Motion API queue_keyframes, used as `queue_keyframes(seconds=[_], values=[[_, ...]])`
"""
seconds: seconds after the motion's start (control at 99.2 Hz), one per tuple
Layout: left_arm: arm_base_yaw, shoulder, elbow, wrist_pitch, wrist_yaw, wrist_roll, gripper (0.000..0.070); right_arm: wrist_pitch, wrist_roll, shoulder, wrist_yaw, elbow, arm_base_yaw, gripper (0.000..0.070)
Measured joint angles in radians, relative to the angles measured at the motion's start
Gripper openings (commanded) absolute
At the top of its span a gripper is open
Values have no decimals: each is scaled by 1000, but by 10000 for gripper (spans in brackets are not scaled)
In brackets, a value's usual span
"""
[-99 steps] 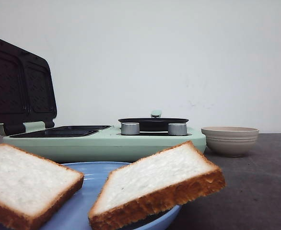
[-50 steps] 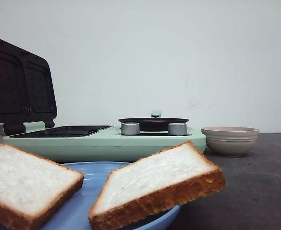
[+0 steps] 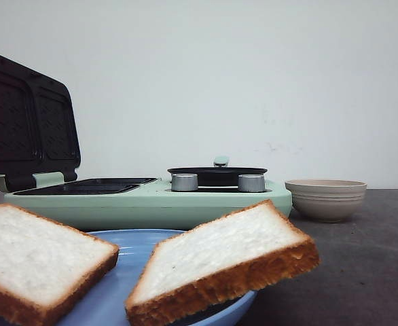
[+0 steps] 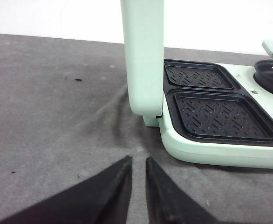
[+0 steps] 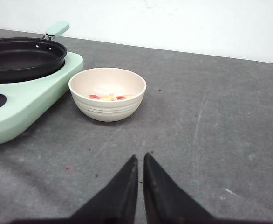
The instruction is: Make breakfast with bread and shrimp
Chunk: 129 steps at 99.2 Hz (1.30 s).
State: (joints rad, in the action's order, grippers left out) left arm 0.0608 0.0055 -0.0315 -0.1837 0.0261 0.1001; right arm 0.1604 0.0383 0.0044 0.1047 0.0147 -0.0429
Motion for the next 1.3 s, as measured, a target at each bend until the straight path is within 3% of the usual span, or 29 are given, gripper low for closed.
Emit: queue_keyframes(seconds=[0.625,0.928,1.301], values=[[0,0,0,0,-5,251,1,0,-203,0,0,0,0,10],[0,0,-1,0,-5,278,3,-51,-275,0,2,0,0,8],[0,2,-55,-18,-5,324,9,-1,-307,0,2,80,0,5]])
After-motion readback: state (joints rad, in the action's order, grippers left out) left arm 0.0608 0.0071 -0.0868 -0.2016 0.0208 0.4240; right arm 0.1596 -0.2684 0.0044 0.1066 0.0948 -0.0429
